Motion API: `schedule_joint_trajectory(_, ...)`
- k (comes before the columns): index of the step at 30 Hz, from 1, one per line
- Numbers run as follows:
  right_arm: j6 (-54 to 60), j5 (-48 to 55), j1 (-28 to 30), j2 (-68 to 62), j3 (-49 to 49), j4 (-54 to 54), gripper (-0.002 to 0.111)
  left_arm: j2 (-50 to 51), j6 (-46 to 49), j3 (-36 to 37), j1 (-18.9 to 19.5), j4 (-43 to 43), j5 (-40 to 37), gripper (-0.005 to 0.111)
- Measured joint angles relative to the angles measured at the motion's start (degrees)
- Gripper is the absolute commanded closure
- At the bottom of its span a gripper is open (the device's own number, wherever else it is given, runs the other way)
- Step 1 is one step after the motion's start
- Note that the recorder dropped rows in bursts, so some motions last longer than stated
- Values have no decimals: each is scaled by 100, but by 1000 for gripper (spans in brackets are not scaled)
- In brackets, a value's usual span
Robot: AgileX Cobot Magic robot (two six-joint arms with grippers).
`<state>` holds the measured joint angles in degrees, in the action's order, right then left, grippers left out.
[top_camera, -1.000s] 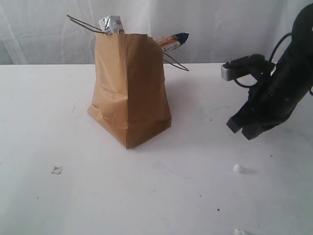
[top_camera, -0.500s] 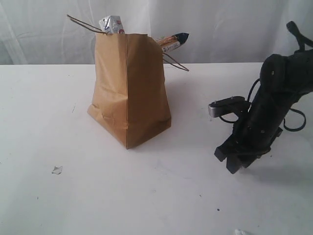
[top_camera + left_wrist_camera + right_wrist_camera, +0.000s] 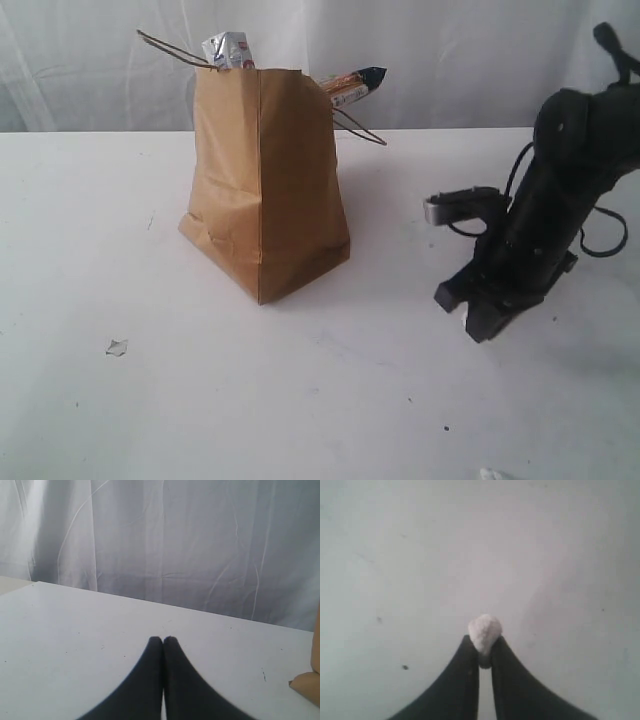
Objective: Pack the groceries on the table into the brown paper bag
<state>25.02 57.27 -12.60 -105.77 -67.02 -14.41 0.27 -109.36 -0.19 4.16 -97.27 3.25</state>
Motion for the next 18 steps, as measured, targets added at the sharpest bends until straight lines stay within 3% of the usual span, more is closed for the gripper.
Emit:
schedule_joint_trajectory(6,0,225,0,640,-579,-1046,108,0,0,0,0,0,0,107)
schedule_joint_trajectory(10,204,263,0,1023,-934,-2406,108,0,0,0,0,0,0,107)
schedule_joint_trajectory(18,3638,-89,-120,1263,-1170,-7371,108,0,0,0,0,0,0,107)
